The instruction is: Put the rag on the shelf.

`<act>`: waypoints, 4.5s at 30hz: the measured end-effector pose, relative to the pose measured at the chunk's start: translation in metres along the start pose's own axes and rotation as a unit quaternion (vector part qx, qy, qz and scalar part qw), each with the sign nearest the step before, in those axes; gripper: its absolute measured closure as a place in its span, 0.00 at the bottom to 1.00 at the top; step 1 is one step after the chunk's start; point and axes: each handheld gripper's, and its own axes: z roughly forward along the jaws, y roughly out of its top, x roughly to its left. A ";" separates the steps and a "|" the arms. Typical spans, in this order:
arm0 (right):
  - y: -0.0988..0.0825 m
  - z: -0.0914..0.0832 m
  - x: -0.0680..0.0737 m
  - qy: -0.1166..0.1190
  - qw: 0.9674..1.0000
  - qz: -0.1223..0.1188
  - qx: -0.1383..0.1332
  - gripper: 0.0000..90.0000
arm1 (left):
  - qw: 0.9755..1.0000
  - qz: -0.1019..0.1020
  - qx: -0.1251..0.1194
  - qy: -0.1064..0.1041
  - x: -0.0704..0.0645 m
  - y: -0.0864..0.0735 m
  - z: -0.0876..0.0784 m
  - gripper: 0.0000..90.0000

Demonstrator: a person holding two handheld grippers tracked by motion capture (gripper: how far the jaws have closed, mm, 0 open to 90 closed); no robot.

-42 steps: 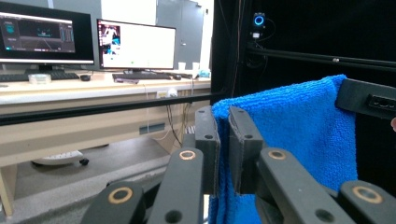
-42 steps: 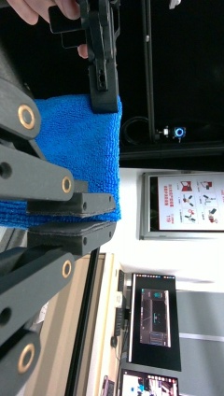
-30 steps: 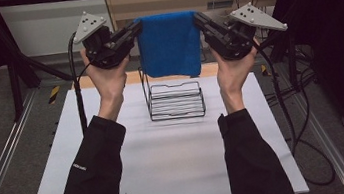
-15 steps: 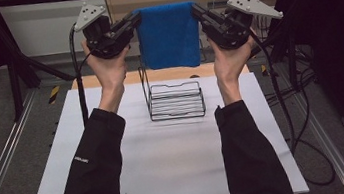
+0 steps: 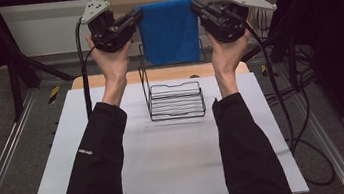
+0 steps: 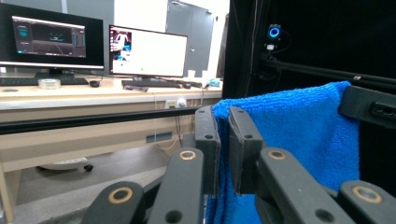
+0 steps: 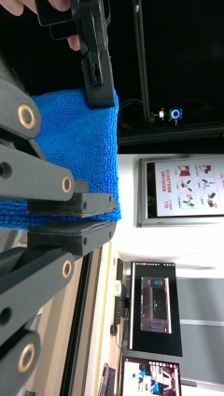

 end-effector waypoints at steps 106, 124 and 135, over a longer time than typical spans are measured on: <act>-0.102 -0.036 -0.018 0.095 0.979 0.022 0.179 0.93 | 0.986 0.013 0.160 -0.054 0.000 -0.064 -0.041 0.81; -0.107 -0.039 -0.016 0.107 0.976 0.005 0.189 0.87 | 0.968 0.018 0.238 -0.082 -0.010 -0.094 -0.018 0.97; -0.105 -0.042 -0.013 0.123 0.977 0.016 0.176 0.71 | 0.965 0.038 0.247 -0.076 -0.011 -0.107 -0.016 0.99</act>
